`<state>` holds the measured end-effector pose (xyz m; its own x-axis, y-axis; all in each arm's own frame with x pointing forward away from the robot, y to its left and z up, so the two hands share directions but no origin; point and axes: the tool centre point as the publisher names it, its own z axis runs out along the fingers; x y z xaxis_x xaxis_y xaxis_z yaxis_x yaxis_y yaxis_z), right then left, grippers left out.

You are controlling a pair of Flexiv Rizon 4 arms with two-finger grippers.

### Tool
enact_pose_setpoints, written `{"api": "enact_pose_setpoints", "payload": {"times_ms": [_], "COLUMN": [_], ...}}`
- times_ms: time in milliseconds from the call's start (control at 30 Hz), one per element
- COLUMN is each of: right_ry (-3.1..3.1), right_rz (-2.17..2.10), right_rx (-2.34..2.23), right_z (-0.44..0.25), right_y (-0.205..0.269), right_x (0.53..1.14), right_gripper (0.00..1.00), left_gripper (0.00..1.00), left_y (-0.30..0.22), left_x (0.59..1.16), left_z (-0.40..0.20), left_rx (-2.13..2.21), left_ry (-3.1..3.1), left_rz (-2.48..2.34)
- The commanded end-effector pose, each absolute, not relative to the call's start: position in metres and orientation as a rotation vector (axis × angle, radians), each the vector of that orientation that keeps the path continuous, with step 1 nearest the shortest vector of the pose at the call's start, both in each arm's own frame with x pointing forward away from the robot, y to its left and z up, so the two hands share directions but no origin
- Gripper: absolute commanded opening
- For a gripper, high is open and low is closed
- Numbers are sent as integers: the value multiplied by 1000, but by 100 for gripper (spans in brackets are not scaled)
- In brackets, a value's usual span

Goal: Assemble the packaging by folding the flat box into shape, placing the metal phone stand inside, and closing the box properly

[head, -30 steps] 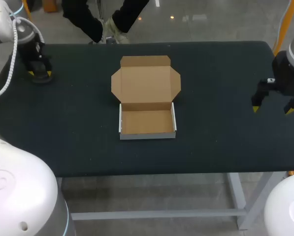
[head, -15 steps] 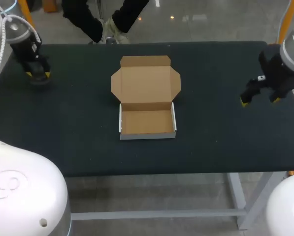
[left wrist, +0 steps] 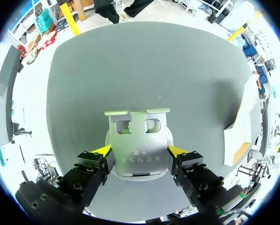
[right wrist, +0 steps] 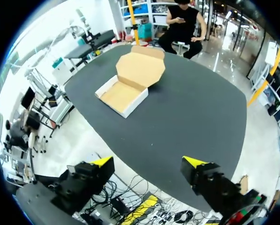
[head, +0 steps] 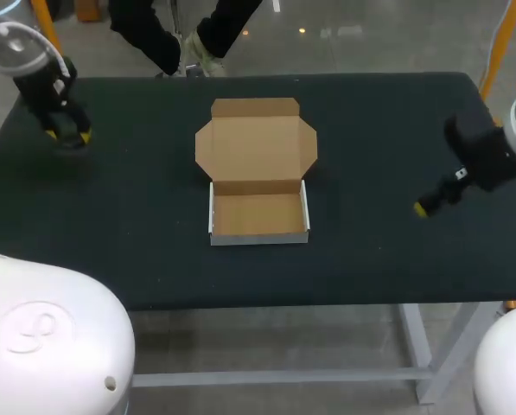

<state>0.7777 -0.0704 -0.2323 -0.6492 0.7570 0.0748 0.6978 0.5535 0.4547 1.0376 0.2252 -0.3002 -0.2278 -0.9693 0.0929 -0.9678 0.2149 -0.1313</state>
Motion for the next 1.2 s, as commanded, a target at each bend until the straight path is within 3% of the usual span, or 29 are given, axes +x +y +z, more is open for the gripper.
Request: {"api": "enact_pose_setpoints", "payload": {"times_ms": [33,533,1200], "right_ry": [2665,2740,2809], "right_rz": [1025,905,715], "right_rx": [909,841,707], "right_z": [-237,-239,-282], "right_y": [-79,-71,-51], "right_x": [770,772,788], "right_gripper": [100,100,100], "left_gripper": [0,0,0], "left_y": [218,187,169], "left_x": [1000,953,915], "left_z": [-282,-248,-246], "left_rx": [-1881,-1812,-1749], "left_ry": [2367,2456,2509], "left_rz": [-310,-294,-254]}}
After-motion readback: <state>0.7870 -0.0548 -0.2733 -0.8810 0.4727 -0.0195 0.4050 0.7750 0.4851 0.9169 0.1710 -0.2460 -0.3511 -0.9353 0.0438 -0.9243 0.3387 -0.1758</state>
